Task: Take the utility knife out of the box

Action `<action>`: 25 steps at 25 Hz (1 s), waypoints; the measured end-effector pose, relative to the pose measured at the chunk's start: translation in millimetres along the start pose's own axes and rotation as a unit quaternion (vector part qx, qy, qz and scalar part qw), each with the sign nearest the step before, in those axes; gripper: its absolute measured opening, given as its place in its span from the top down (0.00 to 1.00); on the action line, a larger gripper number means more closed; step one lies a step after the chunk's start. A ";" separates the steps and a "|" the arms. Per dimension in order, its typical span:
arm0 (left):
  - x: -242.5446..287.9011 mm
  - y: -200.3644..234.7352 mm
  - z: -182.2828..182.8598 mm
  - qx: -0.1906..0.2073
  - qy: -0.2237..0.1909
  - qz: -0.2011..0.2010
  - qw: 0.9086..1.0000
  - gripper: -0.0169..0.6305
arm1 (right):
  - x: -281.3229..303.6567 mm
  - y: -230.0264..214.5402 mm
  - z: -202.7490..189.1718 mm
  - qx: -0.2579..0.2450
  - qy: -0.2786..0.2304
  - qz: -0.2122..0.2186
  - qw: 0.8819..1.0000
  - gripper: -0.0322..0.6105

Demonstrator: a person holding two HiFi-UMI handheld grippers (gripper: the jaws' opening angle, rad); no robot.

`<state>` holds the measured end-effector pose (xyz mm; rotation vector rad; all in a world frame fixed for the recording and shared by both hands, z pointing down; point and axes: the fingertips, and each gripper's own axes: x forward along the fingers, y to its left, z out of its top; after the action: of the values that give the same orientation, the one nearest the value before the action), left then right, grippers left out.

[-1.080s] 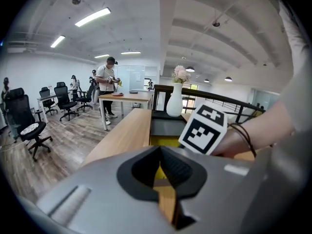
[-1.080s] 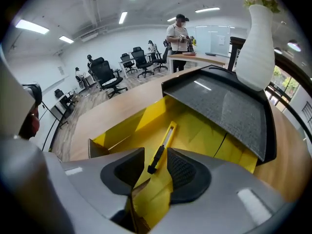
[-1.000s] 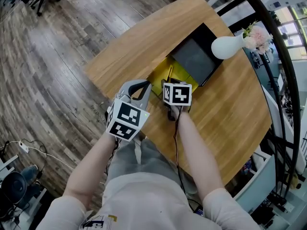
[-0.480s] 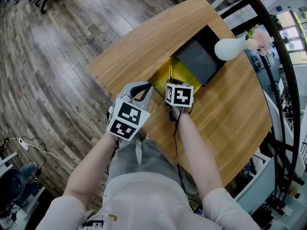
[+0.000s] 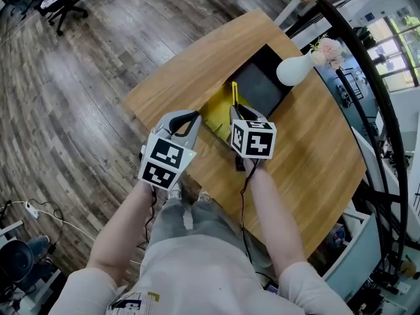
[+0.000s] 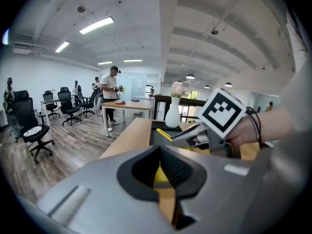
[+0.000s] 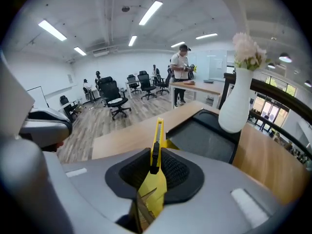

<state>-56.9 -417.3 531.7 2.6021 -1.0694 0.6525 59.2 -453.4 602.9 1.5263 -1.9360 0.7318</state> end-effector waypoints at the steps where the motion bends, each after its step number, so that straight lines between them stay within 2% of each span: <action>1: -5.6 -4.8 7.6 0.004 -0.005 0.001 1.000 0.97 | -13.5 0.2 9.0 -0.004 -0.013 0.001 1.000 0.84; 5: -30.6 -20.2 40.6 0.023 -0.034 0.011 0.999 0.97 | -69.6 4.6 43.7 -0.004 -0.073 0.013 0.997 0.84; 10: -72.6 -47.4 80.0 0.070 -0.055 0.020 0.996 0.97 | -153.8 11.6 79.6 0.011 -0.150 0.044 0.988 0.84; 14: -107.8 -79.1 112.1 0.090 -0.087 0.018 0.992 0.97 | -225.2 7.7 99.7 -0.019 -0.204 0.040 0.978 0.84; 19: -149.2 -106.8 153.1 0.093 -0.136 -0.007 0.986 0.97 | -298.2 17.3 119.9 -0.085 -0.280 0.010 0.956 0.84; 25: -195.4 -144.8 196.7 0.128 -0.195 -0.004 0.972 0.97 | -374.2 25.9 118.3 -0.103 -0.339 0.014 0.935 0.84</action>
<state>-16.1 -275.9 255.7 3.0456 -1.1438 0.2961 94.9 -282.2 250.7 1.7592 -2.4238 -0.0250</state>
